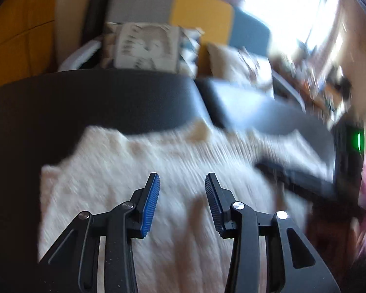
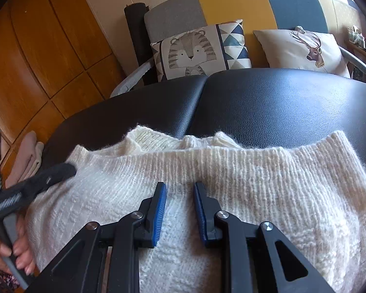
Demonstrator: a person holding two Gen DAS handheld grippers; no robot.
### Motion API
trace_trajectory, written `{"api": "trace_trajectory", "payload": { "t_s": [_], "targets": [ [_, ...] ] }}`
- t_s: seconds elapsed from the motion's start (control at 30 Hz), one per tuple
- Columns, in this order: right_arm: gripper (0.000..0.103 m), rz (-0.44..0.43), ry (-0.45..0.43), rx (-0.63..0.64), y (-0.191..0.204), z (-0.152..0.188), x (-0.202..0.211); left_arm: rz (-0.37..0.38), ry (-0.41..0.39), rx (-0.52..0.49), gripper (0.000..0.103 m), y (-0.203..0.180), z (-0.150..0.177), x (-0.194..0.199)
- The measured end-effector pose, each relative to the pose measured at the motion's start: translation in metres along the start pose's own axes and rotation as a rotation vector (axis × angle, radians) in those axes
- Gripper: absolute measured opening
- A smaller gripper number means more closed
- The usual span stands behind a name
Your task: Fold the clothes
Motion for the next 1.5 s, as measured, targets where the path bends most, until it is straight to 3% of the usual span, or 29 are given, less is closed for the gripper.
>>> {"api": "trace_trajectory", "payload": {
  "t_s": [0.13, 0.2, 0.3, 0.47, 0.57, 0.63, 0.73, 0.83, 0.93, 1.0, 1.2, 1.43, 1.5],
  "targets": [
    [0.022, 0.004, 0.0, 0.003, 0.0, 0.0, 0.0, -0.062, 0.02, -0.163, 0.041, -0.011, -0.001, -0.022],
    [0.022, 0.008, -0.001, 0.001, 0.0, 0.0, 0.001, -0.062, 0.045, -0.131, 0.039, -0.01, -0.007, -0.036],
    [0.022, 0.008, -0.004, -0.003, 0.0, 0.001, 0.002, -0.075, 0.085, -0.048, 0.026, -0.003, -0.014, -0.052],
    [0.022, 0.003, -0.007, -0.01, 0.0, 0.0, 0.003, -0.074, 0.02, -0.103, 0.027, 0.0, -0.021, -0.062],
    [0.022, -0.004, -0.01, -0.022, -0.001, 0.0, 0.003, -0.005, -0.014, 0.041, 0.027, 0.013, -0.028, -0.052],
    [0.022, -0.009, -0.011, -0.027, -0.001, 0.0, 0.004, -0.028, -0.089, 0.189, 0.027, 0.035, -0.036, -0.034],
    [0.022, -0.011, -0.012, -0.029, -0.001, 0.0, 0.004, -0.006, -0.158, 0.298, 0.027, 0.044, -0.035, -0.015],
    [0.022, -0.012, -0.012, -0.028, -0.001, -0.001, 0.005, 0.014, -0.146, 0.168, 0.027, 0.019, -0.026, -0.017],
    [0.022, -0.01, -0.01, -0.025, -0.001, -0.001, 0.005, -0.013, -0.055, -0.026, 0.027, -0.009, -0.009, -0.043],
    [0.022, -0.008, -0.009, -0.022, -0.001, -0.001, 0.006, -0.029, 0.001, -0.049, 0.03, -0.011, -0.004, -0.059],
    [0.023, -0.019, -0.027, -0.101, -0.008, -0.022, 0.026, 0.037, -0.017, 0.014, 0.033, -0.003, -0.01, -0.066],
    [0.017, 0.276, 0.038, -0.065, -0.089, -0.026, 0.055, 0.04, -0.028, 0.019, 0.033, -0.01, -0.002, -0.059],
    [0.008, 0.3, 0.034, -0.062, -0.111, -0.02, 0.057, 0.041, -0.029, 0.019, 0.033, -0.01, -0.002, -0.059]
  ]
}}
Point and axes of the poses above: each gripper's, at about its wrist camera, not at the fingertips, and x roughly against the way its jaws point, y to its left, z to its underside, the point moved 10 cm from there along -x, roughly the way its jaws point, and after that the axes turned 12 degrees about -y, right-handed, at the moved point
